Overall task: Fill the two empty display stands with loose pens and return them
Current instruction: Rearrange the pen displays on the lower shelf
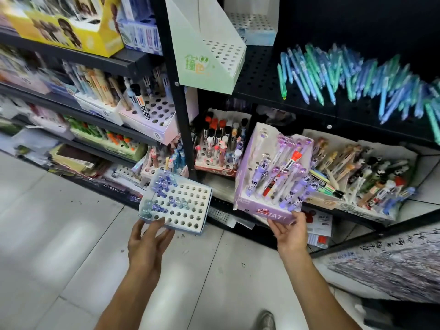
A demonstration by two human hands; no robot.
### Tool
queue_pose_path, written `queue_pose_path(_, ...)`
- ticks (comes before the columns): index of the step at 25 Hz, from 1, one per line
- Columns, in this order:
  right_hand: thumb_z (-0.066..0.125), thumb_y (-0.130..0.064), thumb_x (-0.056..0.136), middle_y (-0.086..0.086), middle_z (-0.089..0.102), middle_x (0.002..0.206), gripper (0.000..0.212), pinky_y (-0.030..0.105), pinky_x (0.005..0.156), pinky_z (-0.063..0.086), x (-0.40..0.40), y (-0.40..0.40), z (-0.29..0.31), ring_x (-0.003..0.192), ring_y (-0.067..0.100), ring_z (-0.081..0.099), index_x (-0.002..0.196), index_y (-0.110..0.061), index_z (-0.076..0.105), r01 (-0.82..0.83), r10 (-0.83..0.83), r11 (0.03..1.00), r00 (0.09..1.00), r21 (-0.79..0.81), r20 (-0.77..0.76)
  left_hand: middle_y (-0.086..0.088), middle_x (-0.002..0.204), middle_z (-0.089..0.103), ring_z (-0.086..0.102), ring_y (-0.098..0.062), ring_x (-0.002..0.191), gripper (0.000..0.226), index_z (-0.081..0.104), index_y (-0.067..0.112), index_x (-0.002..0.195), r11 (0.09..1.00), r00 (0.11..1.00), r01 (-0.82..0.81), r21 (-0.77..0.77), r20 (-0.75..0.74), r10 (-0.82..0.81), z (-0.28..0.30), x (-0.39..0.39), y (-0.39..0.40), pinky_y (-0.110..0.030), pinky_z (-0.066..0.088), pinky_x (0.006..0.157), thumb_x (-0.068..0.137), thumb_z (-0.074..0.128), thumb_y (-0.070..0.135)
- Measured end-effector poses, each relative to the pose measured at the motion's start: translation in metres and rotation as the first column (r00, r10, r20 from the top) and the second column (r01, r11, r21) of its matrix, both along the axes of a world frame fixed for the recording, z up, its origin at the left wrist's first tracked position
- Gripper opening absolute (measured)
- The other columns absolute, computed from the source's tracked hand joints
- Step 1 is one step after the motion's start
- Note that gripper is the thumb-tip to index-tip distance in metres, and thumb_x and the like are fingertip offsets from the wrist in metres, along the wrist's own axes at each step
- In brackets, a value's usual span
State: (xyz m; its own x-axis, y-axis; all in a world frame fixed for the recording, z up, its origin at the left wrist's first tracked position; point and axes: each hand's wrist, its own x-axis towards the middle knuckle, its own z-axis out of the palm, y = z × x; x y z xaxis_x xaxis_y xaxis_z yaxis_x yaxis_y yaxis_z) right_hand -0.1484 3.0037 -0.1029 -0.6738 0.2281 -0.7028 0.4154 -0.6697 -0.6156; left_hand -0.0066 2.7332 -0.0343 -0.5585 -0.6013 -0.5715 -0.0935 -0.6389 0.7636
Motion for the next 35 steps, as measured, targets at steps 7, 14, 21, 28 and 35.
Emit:
queue_pose_path(7,0.059,-0.020,0.089,0.017,0.066,0.096,0.011,0.041,0.077,0.058,0.007,-0.005,0.014,0.089,0.032,0.068,0.092,-0.010,0.057,0.027,-0.026,0.999,1.000,0.023,-0.016,-0.004,0.107,0.076,0.074,-0.026,0.091,0.052,0.053,0.019,0.135,0.999,1.000,-0.020,0.040,0.001,0.020,-0.004,-0.002,-0.006,-0.032,0.060,0.084,0.087,0.070,0.006)
queue_pose_path(14,0.058,-0.022,0.089,0.016,0.068,0.098,0.017,0.042,0.081,0.058,0.009,-0.004,0.024,0.092,0.032,0.069,0.099,-0.009,0.059,0.027,-0.026,0.999,0.998,0.017,-0.053,-0.005,0.119,0.071,0.074,-0.026,0.093,0.050,0.053,0.020,0.134,0.999,1.000,-0.007,0.038,0.014,0.007,-0.005,0.002,-0.009,-0.040,0.054,0.097,0.088,0.069,0.006)
queue_pose_path(21,0.061,-0.019,0.089,0.016,0.067,0.098,0.012,0.043,0.082,0.060,-0.023,-0.020,0.038,0.095,0.032,0.071,0.090,-0.008,0.056,0.034,-0.029,0.998,0.997,0.056,-0.074,-0.005,0.119,0.071,0.073,-0.028,0.098,0.051,0.052,0.021,0.135,0.998,1.000,-0.012,0.054,0.013,0.011,-0.006,0.002,-0.008,-0.041,0.055,0.097,0.089,0.068,0.006)
queue_pose_path(28,0.064,-0.019,0.086,0.017,0.067,0.096,0.016,0.039,0.070,0.061,-0.046,-0.022,0.040,0.090,0.030,0.071,0.091,-0.005,0.058,0.098,-0.095,0.994,0.994,0.051,-0.047,-0.005,0.117,0.072,0.074,-0.027,0.097,0.050,0.053,0.020,0.134,0.999,0.999,-0.033,0.029,0.022,0.033,-0.010,0.010,-0.014,-0.037,0.058,0.090,0.089,0.068,0.006)
queue_pose_path(35,0.067,-0.015,0.085,0.017,0.069,0.102,0.020,0.042,0.075,0.062,-0.064,-0.030,0.038,0.090,0.029,0.072,0.097,-0.008,0.053,0.090,-0.087,0.994,0.995,0.065,-0.048,-0.003,0.114,0.073,0.074,-0.029,0.097,0.049,0.054,0.020,0.134,0.999,0.998,-0.045,0.023,0.040,0.044,-0.014,0.012,-0.018,-0.040,0.056,0.095,0.089,0.068,0.005)
